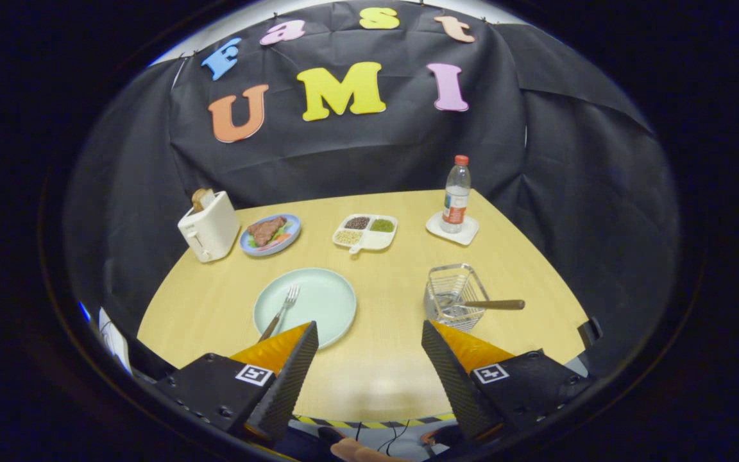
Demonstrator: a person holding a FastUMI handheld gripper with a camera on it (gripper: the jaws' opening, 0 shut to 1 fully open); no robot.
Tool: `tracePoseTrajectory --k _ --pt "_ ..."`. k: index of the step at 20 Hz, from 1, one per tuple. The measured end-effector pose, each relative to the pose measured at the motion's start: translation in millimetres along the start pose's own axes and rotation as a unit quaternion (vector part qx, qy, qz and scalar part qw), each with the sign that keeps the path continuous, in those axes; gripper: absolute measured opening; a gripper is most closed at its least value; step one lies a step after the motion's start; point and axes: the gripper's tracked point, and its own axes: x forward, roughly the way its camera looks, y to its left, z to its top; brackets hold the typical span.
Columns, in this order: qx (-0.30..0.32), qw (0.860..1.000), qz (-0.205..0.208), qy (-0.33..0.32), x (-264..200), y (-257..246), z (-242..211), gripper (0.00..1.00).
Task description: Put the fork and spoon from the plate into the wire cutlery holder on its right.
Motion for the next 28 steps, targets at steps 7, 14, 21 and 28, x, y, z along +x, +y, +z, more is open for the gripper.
tracePoseTrajectory --k 7,14,21,28 --pt "0.000 0.999 0.008 0.042 31 61 -33 0.97" --pt "0.016 0.994 0.024 0.110 62 115 -70 0.97" --pt "0.015 0.987 0.028 0.159 85 159 -95 0.97" --pt "0.035 0.980 0.014 0.196 105 174 -108 0.88"
